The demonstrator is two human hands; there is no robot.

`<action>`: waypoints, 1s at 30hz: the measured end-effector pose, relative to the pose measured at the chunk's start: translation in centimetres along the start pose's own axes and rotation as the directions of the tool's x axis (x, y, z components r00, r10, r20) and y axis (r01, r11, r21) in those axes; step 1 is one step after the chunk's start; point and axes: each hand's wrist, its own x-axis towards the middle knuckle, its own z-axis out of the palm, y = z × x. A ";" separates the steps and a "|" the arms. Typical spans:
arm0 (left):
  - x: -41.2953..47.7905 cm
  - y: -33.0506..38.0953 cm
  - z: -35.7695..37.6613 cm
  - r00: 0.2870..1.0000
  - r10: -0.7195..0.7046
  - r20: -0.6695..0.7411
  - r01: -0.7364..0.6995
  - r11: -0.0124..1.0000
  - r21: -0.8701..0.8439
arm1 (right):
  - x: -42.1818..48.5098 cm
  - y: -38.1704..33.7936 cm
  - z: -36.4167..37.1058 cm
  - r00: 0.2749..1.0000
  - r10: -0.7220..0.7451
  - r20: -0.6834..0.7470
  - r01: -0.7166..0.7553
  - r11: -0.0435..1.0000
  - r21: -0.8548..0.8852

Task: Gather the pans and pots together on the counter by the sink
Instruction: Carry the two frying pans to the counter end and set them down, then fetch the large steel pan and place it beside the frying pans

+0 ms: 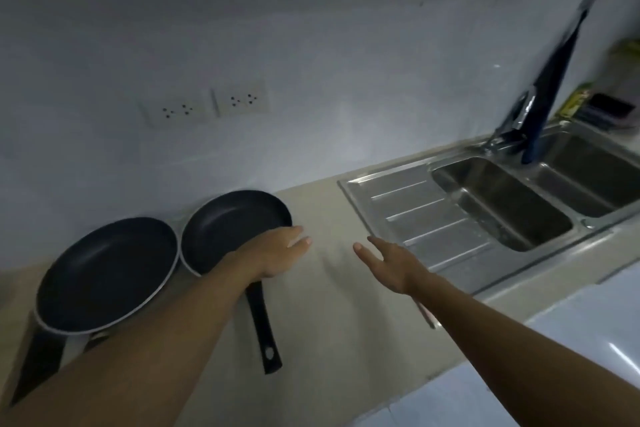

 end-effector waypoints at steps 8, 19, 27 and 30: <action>5.4 17.4 6.4 0.986 0.163 0.032 -0.166 0.981 0.105 | -5.4 14.3 -10.8 0.982 0.121 -0.146 -0.114 0.992 0.050; 11.4 40.4 17.7 0.927 0.341 0.157 -0.358 0.928 0.103 | -14.2 33.9 -21.9 0.906 0.357 -0.229 -0.310 0.926 0.217; 16.3 54.0 24.4 0.864 0.441 0.243 -0.462 0.886 0.033 | -17.8 44.5 -27.9 0.785 0.513 -0.347 -0.401 0.848 0.348; 18.6 58.4 26.3 0.834 0.484 0.266 -0.502 0.865 0.002 | -18.0 48.0 -30.3 0.745 0.558 -0.364 -0.407 0.814 0.415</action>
